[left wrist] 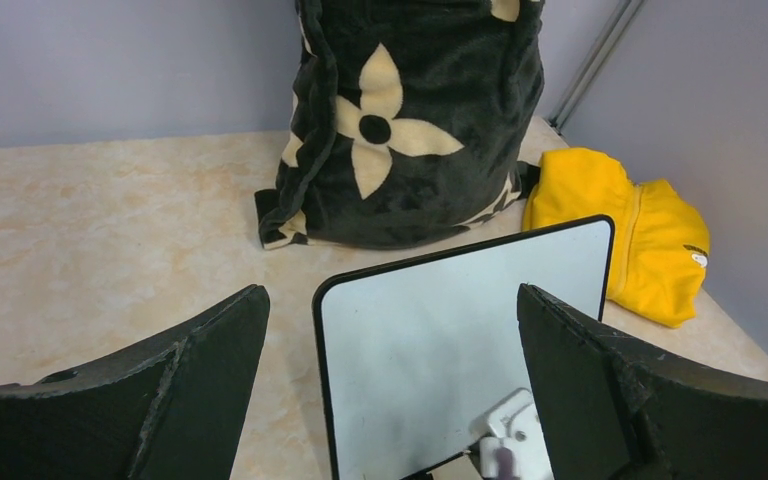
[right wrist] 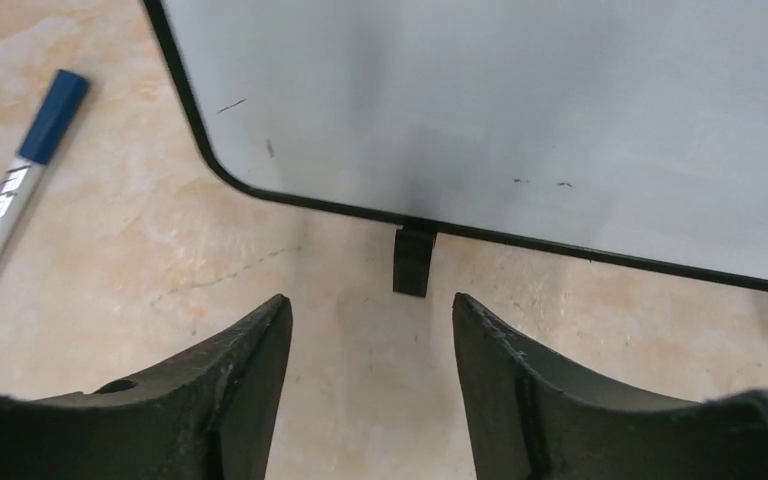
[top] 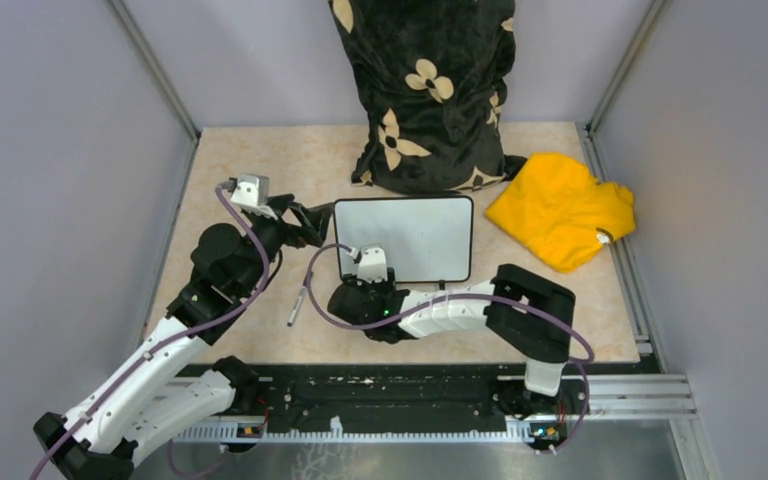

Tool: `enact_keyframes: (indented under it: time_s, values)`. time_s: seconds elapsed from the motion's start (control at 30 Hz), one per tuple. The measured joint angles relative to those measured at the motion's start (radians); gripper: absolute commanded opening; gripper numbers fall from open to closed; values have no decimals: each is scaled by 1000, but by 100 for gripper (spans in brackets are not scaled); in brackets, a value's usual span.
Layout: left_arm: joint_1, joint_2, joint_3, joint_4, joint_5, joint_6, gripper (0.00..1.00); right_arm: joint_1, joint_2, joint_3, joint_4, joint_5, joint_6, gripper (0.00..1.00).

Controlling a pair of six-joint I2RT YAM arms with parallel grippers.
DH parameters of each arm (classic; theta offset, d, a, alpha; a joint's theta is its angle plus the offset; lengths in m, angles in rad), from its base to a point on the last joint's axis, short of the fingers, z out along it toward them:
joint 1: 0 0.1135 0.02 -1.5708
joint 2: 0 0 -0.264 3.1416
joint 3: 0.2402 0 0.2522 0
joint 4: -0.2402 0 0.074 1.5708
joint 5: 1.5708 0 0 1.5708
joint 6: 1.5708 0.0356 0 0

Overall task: Write a sentence on the whiteboard
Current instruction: Move the whiteboard to the center of the board, then open the whiteboard marker at the center of the board.

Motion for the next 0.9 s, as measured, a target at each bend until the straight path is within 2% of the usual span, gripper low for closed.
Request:
enact_keyframes:
  time_s: [0.23,0.47,0.73,0.9]
  values:
    - [0,-14,-4,0,-46,0,99,47,-226,-132,48,-7,-43,75]
    - [0,1,-17,0,-135,15,99,54,-581,-327,10,-15,-60,81]
    - [0,40,-67,24,-288,27,99,54,-1022,-496,-109,109,-50,96]
    - [0,56,-83,-14,-360,-26,99,49,-1228,-556,-121,172,-87,97]
